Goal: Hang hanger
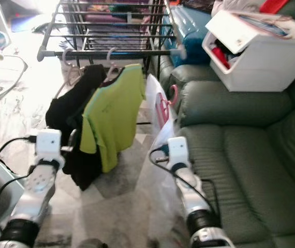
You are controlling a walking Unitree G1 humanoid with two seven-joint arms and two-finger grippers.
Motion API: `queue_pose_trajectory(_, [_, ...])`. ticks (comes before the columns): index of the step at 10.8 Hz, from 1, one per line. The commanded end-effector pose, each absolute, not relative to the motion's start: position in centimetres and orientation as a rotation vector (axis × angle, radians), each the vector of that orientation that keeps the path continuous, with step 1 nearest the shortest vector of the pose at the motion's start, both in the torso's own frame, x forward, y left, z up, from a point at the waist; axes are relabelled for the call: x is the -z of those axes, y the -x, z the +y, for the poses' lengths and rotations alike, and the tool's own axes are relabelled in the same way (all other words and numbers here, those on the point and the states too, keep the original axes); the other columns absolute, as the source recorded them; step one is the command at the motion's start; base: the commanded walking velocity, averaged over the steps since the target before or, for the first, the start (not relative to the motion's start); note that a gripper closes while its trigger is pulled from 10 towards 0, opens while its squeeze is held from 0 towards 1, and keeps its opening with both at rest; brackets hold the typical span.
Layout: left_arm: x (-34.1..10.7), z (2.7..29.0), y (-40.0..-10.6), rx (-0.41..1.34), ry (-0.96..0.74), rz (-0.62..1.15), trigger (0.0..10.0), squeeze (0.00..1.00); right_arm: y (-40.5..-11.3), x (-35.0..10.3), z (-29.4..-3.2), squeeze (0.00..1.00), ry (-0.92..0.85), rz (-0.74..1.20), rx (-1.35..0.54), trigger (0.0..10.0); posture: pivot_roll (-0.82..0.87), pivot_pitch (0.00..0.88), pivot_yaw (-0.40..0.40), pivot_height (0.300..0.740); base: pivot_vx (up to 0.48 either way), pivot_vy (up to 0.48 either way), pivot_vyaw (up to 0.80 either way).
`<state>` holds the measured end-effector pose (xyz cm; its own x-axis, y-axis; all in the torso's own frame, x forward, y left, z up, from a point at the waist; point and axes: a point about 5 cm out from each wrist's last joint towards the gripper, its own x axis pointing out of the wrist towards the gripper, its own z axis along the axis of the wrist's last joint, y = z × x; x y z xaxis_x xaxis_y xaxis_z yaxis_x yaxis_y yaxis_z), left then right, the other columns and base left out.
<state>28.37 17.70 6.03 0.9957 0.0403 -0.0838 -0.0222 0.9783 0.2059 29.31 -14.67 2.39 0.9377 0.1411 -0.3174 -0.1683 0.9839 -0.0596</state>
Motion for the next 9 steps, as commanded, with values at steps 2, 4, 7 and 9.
queue_pose_trajectory(2, [-6.3, 16.7, -28.5, 0.004, -0.204, 0.069, 10.0, 0.00, -30.1, -3.4, -15.4, 0.00, 0.106, 0.265, -0.114, 10.0, 0.00, 0.000, -0.028, 0.740, 0.133, 0.163, 0.00])
queue_pose_trajectory(4, [-6.4, 16.0, -28.4, 0.033, -0.176, 0.059, 10.0, 0.00, -30.1, -3.4, -15.8, 0.00, 0.117, 0.271, -0.082, 10.0, 0.00, 0.000, -0.026, 0.740, 0.000, 0.000, 0.00])
queue_pose_trajectory(7, [-6.5, 15.7, -28.2, 0.065, -0.174, 0.046, 10.0, 0.00, -30.2, -3.2, -16.2, 0.00, 0.111, 0.280, -0.056, 10.0, 0.00, 0.000, -0.025, 0.740, 0.090, 0.000, 0.00])
queue_pose_trajectory(9, [-6.5, 15.7, -28.2, 0.064, -0.171, 0.047, 10.0, 0.00, -30.2, -3.2, -16.2, 0.00, 0.113, 0.280, -0.055, 10.0, 0.00, 0.000, -0.026, 0.740, 0.135, 0.000, 0.00])
